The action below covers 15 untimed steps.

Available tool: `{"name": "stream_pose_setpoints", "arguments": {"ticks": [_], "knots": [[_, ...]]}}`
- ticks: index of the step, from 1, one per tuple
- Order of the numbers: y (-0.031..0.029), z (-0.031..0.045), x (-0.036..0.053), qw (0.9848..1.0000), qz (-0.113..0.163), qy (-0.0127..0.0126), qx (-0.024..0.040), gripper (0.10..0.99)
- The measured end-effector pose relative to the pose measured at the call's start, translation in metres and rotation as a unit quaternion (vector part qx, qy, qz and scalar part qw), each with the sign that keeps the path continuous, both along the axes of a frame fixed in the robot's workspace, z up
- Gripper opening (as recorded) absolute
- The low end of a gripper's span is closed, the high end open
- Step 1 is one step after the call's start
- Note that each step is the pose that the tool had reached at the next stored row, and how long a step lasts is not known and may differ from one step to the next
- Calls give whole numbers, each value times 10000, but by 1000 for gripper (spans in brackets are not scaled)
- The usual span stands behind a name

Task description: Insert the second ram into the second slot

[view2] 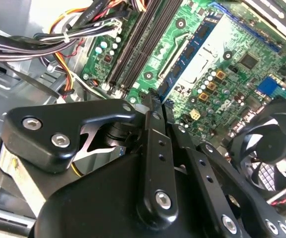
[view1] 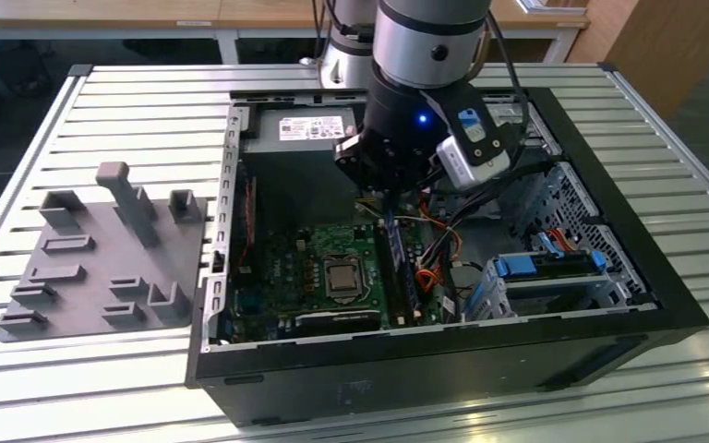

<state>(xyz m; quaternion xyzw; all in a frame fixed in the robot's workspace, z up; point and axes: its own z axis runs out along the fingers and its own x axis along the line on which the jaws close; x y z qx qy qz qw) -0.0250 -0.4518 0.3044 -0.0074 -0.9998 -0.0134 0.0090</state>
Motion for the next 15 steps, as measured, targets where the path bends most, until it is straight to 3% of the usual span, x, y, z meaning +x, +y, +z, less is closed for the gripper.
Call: {"name": "stream_pose_setpoints", "arguments": {"ticks": [8,15], "knots": [[-61,-135,53,10000,0,11,2,137],[-66,-262,67,10000,0,14,2,137]]}}
